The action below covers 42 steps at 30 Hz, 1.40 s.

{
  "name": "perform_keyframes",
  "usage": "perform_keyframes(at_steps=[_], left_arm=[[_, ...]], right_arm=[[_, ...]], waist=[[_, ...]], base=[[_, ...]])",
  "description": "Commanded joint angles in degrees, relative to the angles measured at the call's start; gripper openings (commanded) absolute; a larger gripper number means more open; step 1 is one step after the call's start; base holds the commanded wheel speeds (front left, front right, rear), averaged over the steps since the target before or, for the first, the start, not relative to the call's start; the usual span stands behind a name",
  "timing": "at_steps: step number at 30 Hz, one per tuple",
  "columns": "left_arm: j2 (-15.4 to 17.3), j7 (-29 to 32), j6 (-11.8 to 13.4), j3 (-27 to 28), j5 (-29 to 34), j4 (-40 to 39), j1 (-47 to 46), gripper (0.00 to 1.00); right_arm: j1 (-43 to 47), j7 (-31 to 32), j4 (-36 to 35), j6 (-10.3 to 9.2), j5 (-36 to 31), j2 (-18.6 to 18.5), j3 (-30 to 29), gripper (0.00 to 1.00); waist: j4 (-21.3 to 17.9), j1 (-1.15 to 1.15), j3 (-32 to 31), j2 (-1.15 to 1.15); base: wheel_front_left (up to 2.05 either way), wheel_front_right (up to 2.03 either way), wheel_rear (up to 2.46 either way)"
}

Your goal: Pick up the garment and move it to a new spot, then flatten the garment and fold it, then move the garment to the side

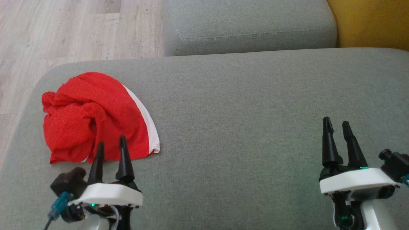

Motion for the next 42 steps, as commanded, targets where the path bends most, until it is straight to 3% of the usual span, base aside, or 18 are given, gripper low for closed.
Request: perform_keyframes(at_steps=[1, 29, 36, 42], left_arm=[[1.16, -0.82, 0.66, 0.36, 1.83, -2.22, -3.36, 1.0], [8.74, -5.52, 9.56, -17.27, 23.28, 4.08, -9.86, 1.0], [7.67, -6.7, 10.56, -16.62, 21.08, 2.34, -8.95, 1.0], [6.34, -7.71, 8.02, -13.09, 17.33, 1.89, -6.23, 1.0]], right_arm=[[-1.28, -0.8, -2.64, 0.28, -1.97, -0.39, 1.08, 1.0], [0.14, -5.54, -5.77, 0.38, -26.76, -0.47, 3.81, 1.0], [0.79, -6.72, -6.25, 0.4, -31.17, -0.49, 4.17, 1.0], [1.57, -7.73, -5.52, 0.43, -32.09, -0.5, 3.37, 1.0]], waist=[[-0.03, 0.0, -0.03, 0.0], [-0.05, 0.0, -1.02, 0.0], [-0.13, 0.0, -1.01, 0.0], [-0.1, 0.0, -1.14, 0.0]], base=[[0.0, 0.0, 0.0], [0.0, 0.0, 0.0], [0.0, 0.0, 0.0], [0.0, 0.0, 0.0]])
